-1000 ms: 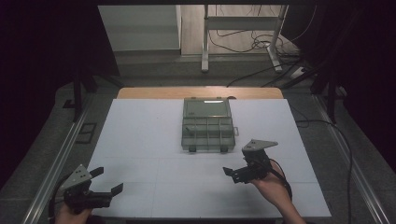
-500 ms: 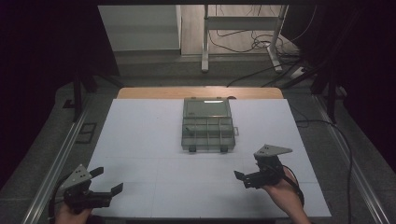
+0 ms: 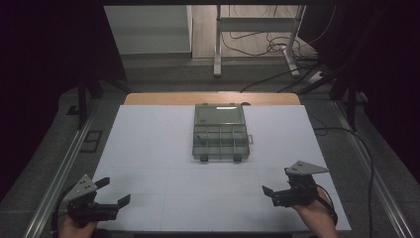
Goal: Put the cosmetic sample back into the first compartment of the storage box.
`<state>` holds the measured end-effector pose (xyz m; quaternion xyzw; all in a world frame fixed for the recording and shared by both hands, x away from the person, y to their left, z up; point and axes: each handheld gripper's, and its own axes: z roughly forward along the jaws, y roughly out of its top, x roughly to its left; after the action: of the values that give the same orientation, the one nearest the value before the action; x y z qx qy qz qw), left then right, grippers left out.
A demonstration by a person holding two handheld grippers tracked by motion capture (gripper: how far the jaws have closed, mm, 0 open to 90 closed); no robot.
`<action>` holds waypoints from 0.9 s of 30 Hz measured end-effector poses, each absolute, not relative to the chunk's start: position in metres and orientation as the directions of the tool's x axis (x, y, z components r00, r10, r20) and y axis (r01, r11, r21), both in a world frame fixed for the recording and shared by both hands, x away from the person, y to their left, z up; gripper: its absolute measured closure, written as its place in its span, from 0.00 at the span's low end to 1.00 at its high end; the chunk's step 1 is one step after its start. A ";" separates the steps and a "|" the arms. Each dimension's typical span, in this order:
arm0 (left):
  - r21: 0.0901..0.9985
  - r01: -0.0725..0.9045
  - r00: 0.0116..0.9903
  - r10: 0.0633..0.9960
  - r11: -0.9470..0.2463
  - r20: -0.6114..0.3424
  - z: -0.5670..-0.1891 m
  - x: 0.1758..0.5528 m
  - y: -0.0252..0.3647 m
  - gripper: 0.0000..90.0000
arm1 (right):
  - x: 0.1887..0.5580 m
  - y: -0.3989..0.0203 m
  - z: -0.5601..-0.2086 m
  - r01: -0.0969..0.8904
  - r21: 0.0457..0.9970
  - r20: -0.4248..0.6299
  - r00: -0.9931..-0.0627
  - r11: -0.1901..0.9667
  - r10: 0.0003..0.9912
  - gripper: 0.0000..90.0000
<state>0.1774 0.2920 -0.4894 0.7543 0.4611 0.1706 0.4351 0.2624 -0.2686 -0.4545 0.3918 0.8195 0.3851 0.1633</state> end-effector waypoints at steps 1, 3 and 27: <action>0.814 0.547 0.516 0.844 -0.196 -0.144 -0.489 0.177 0.292 0.02 | 0.262 -0.271 -0.455 0.517 0.762 0.037 -0.638 0.391 0.769 0.00; 0.813 0.547 0.516 0.844 -0.197 -0.143 -0.489 0.177 0.292 0.02 | 0.259 -0.277 -0.455 0.521 0.765 0.041 -0.625 0.378 0.779 0.00; 0.813 0.546 0.517 0.845 -0.202 -0.137 -0.489 0.177 0.291 0.03 | 0.234 -0.309 -0.464 0.570 0.742 0.019 -0.545 0.354 0.838 0.00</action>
<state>0.1773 0.2911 -0.4893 0.7559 0.4600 0.1725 0.4326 0.2344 -0.3085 -0.4641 0.4391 0.8015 0.3608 0.1858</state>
